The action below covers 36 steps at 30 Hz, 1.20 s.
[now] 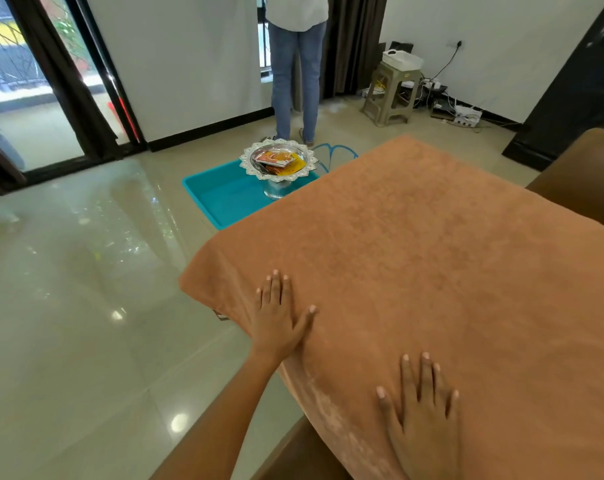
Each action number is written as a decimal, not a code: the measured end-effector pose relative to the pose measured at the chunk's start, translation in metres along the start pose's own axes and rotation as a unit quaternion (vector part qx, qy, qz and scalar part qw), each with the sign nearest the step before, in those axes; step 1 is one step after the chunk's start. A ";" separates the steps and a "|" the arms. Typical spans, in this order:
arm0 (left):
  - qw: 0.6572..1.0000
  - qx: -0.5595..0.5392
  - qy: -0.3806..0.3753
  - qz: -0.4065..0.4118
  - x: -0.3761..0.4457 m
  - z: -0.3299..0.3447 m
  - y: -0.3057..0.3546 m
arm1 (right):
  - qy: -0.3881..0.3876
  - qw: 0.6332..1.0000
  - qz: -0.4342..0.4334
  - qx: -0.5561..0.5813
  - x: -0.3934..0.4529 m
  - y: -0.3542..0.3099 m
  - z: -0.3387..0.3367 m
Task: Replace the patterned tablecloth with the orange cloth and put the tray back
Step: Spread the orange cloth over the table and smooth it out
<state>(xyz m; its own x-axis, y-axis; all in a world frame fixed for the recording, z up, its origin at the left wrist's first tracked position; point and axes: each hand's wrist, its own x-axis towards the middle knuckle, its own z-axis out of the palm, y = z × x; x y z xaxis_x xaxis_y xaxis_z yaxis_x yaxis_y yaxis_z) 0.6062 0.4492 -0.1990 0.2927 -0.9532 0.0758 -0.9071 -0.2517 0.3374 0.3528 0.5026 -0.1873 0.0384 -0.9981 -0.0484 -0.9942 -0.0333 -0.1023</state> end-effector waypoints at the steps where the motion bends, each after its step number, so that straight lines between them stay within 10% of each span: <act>1: 1.000 0.007 0.007 -0.003 -0.001 -0.003 0.000 | -0.008 1.000 0.002 0.007 -0.003 -0.002 0.001; 12: 0.993 -0.029 -0.066 0.091 -0.017 0.014 0.109 | 0.059 0.990 0.084 0.093 0.016 0.058 -0.012; 30: 0.994 0.039 -0.054 0.091 -0.021 0.031 0.103 | 0.024 0.996 0.073 0.052 -0.001 0.061 -0.008; 36: 0.992 0.034 -0.088 0.087 -0.017 0.030 0.108 | 0.021 0.992 0.114 0.056 -0.066 0.166 -0.024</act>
<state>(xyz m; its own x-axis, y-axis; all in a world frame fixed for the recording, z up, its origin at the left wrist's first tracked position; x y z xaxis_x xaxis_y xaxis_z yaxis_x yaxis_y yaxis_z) 0.4944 0.4330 -0.1919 0.0781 -0.9961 -0.0398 -0.9595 -0.0860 0.2683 0.1824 0.5613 -0.1772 -0.1926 -0.9804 -0.0425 -0.9591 0.1973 -0.2032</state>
